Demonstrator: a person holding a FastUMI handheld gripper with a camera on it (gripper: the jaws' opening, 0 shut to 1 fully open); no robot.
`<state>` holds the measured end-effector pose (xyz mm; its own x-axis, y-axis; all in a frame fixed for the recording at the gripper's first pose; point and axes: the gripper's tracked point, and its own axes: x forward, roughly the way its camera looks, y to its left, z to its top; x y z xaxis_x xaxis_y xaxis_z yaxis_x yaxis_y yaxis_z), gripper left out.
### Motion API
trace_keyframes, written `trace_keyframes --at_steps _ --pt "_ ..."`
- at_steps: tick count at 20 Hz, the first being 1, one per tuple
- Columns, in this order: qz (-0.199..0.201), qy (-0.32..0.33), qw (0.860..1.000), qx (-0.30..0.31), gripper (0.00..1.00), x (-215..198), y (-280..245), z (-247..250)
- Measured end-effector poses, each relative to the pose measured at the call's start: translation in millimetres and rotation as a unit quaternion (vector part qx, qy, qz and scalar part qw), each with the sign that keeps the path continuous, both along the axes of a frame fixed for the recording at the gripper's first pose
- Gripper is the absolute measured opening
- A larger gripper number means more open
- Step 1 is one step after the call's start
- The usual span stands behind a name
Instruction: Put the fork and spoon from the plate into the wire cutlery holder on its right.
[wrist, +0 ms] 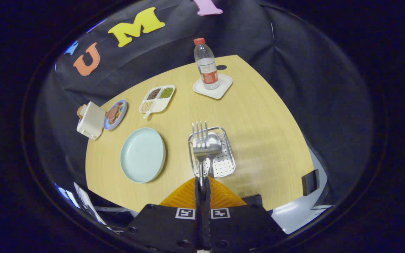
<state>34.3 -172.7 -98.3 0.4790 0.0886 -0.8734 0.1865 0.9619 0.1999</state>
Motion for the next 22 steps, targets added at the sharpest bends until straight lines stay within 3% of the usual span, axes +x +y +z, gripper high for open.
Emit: trace_keyframes --at_steps 17,18,19,20,22 --pt "-0.025 -0.017 1.000 -0.004 0.04 1.3 -4.7 12.9" --pt "-0.024 -0.027 0.999 -0.009 0.14 4.0 -4.5 16.1" --pt "-0.023 -0.037 0.999 -0.017 0.18 5.6 -5.5 18.7" --pt "-0.022 -0.045 0.998 -0.024 0.30 7.4 -6.8 21.7" --pt "-0.023 -0.058 0.998 -0.029 0.37 9.4 -5.3 27.1"
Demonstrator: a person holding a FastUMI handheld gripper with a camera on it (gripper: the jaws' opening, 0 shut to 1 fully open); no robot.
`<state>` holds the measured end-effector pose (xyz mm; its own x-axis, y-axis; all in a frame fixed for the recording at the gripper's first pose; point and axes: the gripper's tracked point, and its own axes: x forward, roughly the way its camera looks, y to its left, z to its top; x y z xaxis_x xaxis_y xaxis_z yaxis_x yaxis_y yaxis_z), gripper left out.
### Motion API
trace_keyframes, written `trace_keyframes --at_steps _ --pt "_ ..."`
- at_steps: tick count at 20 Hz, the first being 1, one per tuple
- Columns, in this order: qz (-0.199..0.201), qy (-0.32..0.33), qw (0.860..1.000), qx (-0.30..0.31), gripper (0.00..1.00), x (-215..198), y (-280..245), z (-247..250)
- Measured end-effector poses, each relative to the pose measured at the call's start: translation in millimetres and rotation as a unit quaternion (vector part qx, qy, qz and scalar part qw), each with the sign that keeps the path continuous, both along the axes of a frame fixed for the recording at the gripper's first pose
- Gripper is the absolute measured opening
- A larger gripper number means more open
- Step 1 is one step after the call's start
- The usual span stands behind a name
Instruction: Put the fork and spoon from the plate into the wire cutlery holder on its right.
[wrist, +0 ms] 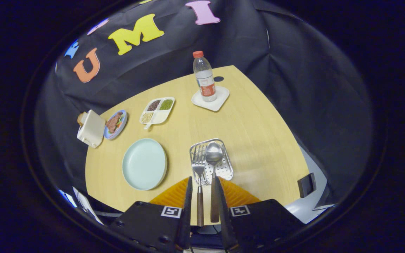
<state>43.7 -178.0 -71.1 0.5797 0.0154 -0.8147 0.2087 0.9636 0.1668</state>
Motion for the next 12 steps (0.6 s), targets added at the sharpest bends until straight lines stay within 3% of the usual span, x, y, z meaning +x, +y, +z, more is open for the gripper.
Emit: trace_keyframes --at_steps 7,12 --pt "0.013 -0.039 0.999 -0.011 0.56 2.8 12.7 20.6" --pt "0.039 -0.090 0.995 -0.036 0.83 -2.2 26.9 46.6"
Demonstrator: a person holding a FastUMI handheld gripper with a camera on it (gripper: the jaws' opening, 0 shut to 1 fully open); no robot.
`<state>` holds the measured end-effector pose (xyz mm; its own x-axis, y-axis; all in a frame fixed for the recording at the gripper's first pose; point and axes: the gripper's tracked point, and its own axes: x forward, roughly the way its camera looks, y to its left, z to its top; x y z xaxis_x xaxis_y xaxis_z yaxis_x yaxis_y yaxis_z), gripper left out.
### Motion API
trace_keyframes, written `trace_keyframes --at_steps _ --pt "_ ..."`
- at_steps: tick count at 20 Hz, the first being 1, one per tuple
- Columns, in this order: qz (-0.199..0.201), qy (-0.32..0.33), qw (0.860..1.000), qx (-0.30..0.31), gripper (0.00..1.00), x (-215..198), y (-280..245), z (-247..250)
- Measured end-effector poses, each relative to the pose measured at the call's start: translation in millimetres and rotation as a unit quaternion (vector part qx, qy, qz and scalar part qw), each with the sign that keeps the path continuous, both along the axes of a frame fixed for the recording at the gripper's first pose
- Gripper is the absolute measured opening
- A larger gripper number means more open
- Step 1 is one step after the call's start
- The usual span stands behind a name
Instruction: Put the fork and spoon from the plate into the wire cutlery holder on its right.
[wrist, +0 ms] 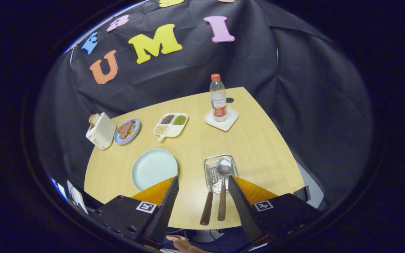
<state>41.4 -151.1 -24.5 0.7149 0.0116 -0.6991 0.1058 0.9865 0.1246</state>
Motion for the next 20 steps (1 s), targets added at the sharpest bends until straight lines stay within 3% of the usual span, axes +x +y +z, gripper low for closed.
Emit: trace_keyframes --at_steps 2,5,13,20 --pt "0.007 -0.031 0.999 -0.014 0.94 -4.4 7.2 14.5" --pt "0.010 -0.096 0.994 -0.043 0.97 -8.6 16.6 40.2" --pt "0.008 -0.246 0.966 -0.082 0.96 -52.4 70.3 86.5" --pt "0.038 -0.295 0.952 -0.074 0.96 -76.1 126.3 72.6"
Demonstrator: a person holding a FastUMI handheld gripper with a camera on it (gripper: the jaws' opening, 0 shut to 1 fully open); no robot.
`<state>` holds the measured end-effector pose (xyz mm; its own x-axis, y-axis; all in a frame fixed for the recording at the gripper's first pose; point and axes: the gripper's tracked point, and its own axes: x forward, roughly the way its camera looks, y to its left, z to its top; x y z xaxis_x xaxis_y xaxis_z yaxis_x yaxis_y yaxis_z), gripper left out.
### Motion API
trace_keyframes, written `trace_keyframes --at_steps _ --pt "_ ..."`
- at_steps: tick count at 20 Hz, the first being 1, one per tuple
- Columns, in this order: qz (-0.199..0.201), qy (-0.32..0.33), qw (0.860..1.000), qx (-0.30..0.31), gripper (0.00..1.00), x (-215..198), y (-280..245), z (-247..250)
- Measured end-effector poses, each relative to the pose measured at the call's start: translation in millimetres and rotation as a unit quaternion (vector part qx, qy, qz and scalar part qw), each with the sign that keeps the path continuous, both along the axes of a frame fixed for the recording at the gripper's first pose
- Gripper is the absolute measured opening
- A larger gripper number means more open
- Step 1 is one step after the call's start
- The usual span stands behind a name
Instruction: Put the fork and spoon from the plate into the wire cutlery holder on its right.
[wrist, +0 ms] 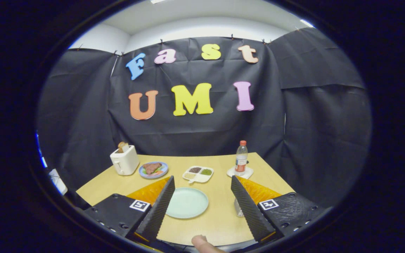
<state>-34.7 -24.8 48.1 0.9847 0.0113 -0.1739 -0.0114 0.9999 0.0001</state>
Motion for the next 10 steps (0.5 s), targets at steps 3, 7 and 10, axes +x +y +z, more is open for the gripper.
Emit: trace_keyframes --at_steps 3,7,10 --pt "-0.017 -0.039 0.999 -0.008 0.96 -8.7 3.5 4.0" --pt "-0.027 -0.075 0.997 -0.008 0.96 -23.9 15.0 1.8" --pt "-0.025 -0.089 0.996 -0.017 0.96 -37.3 21.1 -2.0"
